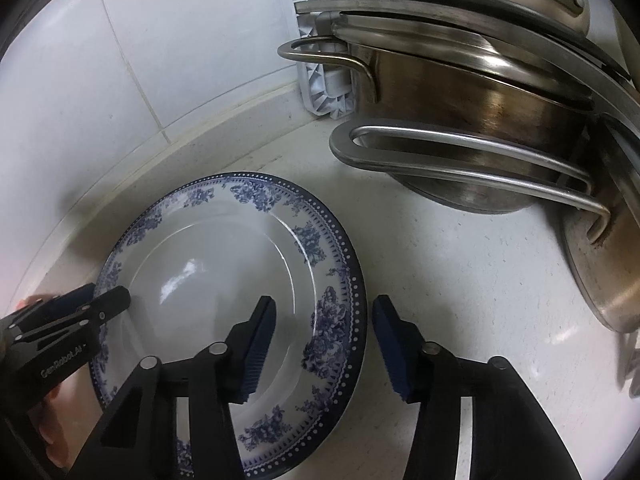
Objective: Organize plates and bowls
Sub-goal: 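Close the left gripper on the plate rim while the right gripper clamps it too, then lift and carry the blue-and-white plate toward the green plate with both grippers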
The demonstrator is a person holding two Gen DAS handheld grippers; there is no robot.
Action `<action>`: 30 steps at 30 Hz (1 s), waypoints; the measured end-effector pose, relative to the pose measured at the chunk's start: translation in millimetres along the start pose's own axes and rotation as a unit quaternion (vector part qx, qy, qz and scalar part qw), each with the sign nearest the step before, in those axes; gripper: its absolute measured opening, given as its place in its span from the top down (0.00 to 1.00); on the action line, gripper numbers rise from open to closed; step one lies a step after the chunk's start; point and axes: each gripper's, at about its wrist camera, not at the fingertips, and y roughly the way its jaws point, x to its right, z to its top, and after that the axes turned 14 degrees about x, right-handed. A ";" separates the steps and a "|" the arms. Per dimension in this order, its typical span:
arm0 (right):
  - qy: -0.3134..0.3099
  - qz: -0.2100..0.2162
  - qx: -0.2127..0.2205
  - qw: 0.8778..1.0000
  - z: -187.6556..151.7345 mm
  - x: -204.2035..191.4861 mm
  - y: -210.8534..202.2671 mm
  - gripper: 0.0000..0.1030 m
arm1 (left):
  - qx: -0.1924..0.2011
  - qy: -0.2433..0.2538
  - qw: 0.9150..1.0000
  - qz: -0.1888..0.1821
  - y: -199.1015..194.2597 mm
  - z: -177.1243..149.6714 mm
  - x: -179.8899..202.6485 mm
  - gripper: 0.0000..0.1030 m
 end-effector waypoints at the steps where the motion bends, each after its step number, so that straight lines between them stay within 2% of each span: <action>1: -0.001 0.000 -0.001 1.000 0.4 -0.3 0.7 0.56 | 0.000 -0.001 1.000 0.001 -0.2 0.0 -0.3 0.64; 10: -0.007 -0.004 -0.002 1.000 1.2 0.2 -0.3 0.65 | -0.001 -0.012 1.000 0.013 -13.7 -6.3 -6.4 0.65; 19: -0.011 0.005 0.004 1.000 -2.0 -3.4 -9.4 0.65 | 0.016 -0.008 1.000 0.025 -22.8 -4.8 -0.9 0.65; 30: -0.004 0.015 0.016 1.000 2.1 -4.3 -42.2 0.65 | 0.036 -0.014 0.999 0.029 -69.2 -9.1 -8.6 0.65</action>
